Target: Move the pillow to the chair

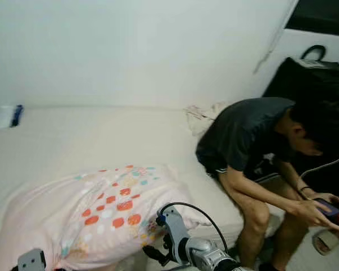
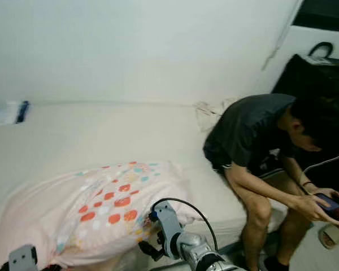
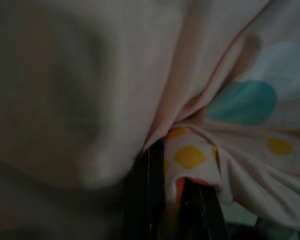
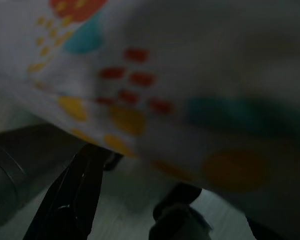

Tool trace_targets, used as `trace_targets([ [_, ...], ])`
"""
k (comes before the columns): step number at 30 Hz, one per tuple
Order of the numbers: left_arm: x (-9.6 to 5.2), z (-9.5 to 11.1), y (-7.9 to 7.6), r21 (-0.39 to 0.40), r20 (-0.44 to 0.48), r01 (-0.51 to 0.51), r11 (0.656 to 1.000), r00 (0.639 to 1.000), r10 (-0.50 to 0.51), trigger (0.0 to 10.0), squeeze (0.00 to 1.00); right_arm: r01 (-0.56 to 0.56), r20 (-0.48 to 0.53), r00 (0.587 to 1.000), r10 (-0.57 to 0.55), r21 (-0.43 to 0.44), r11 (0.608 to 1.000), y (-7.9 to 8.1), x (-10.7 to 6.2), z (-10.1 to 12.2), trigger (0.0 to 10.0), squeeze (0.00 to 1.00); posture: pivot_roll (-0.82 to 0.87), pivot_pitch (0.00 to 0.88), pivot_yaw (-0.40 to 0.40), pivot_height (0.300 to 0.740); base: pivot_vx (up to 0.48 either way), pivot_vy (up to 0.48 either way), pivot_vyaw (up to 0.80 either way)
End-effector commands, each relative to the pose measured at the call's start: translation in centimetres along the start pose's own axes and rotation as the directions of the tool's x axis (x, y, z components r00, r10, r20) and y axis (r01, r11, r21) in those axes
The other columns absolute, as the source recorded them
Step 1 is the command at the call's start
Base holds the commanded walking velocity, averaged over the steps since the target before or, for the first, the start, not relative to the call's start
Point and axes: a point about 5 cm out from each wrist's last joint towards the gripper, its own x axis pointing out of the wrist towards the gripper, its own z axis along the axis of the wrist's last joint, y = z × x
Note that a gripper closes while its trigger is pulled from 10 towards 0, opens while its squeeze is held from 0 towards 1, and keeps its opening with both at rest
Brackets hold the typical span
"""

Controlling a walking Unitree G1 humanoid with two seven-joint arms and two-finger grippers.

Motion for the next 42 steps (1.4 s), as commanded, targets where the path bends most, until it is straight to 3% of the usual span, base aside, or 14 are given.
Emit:
trace_targets([
  [1, -1.2, -2.4, 1.3, 0.007, -0.095, -0.086, 0.996, 0.992, 0.086, 10.0, 0.00, 0.038, -0.022, 0.999, -0.039, -0.023, 0.999, -0.6, -0.3, -0.5, 10.0, 0.00, 0.12, 0.050, -0.145, 0.740, 0.000, 0.000, 0.00],
  [7, -2.4, -4.2, 3.0, 0.024, -0.162, -0.261, 0.965, 0.951, 0.261, 10.0, 0.00, 0.092, -0.121, 0.988, -0.101, -0.077, 0.993, -1.3, -1.2, -3.0, 10.0, 0.00, 0.13, 0.044, -0.149, 0.740, 0.000, 0.000, 0.00],
  [9, -3.2, -4.7, 4.6, 0.097, -0.196, -0.370, 0.924, 0.903, 0.382, 10.0, 0.00, 0.126, -0.194, 0.970, -0.148, -0.121, 0.985, -1.9, -1.9, -4.7, 10.0, 0.00, 0.14, 0.035, -0.152, 0.740, 0.000, 0.000, 0.68],
  [10, -3.2, -4.7, 4.6, 0.097, -0.196, -0.370, 0.924, 0.903, 0.382, 10.0, 0.00, 0.126, -0.194, 0.970, -0.148, -0.121, 0.985, -1.9, -1.9, -4.7, 10.0, 0.00, 0.14, 0.035, -0.152, 0.740, 0.000, 0.000, 0.80],
  [12, -3.8, -5.2, 5.4, 0.113, -0.231, -0.422, 0.899, 0.869, 0.437, 10.0, 0.00, 0.140, -0.248, 0.953, -0.174, -0.148, 0.979, -2.2, -2.4, -5.8, 10.0, 0.00, 0.14, 0.033, -0.153, 0.740, 0.000, 0.000, 0.80],
  [18, -4.4, -5.9, 5.8, 0.134, -0.260, -0.441, 0.887, 0.848, 0.461, 10.0, 0.00, 0.137, -0.269, 0.948, -0.169, -0.133, 0.982, -2.1, -2.6, -6.4, 10.0, 0.00, 0.14, 0.028, -0.148, 0.740, 0.000, 0.000, 0.80],
  [24, -4.9, -6.9, 5.5, 0.224, -0.297, -0.425, 0.877, 0.827, 0.477, 10.0, 0.00, 0.103, -0.280, 0.950, -0.138, -0.135, 0.985, -1.8, -2.7, -6.9, 10.0, 0.00, 0.14, 0.021, -0.149, 0.740, 0.000, 0.000, 0.80],
  [30, -5.7, -7.1, 6.7, 0.296, -0.279, -0.510, 0.808, 0.762, 0.584, 10.0, 0.00, 0.120, -0.297, 0.942, -0.159, -0.147, 0.982, -2.0, -3.0, -7.4, 10.0, 0.00, 0.14, 0.023, -0.151, 0.740, 0.000, 0.000, 0.80],
  [33, -6.3, -6.7, 8.0, 0.291, -0.259, -0.590, 0.753, 0.709, 0.656, 10.0, 0.00, 0.123, -0.308, 0.936, -0.168, -0.161, 0.979, -2.1, -3.0, -7.5, 10.0, 0.00, 0.14, 0.025, -0.155, 0.740, 0.000, 0.000, 0.80],
  [36, -6.4, -6.1, 8.7, 0.276, -0.242, -0.626, 0.729, 0.689, 0.683, 10.0, 0.00, 0.128, -0.320, 0.930, -0.180, -0.178, 0.976, -2.2, -3.2, -7.6, 10.0, 0.00, 0.15, 0.027, -0.155, 0.740, 0.000, 0.000, 0.80],
  [42, -6.0, -5.8, 8.6, 0.249, -0.253, -0.617, 0.747, 0.703, 0.665, 10.0, 0.00, 0.132, -0.327, 0.927, -0.185, -0.179, 0.975, -2.4, -3.3, -7.9, 10.0, 0.00, 0.15, 0.029, -0.158, 0.740, 0.000, 0.000, 0.80],
])
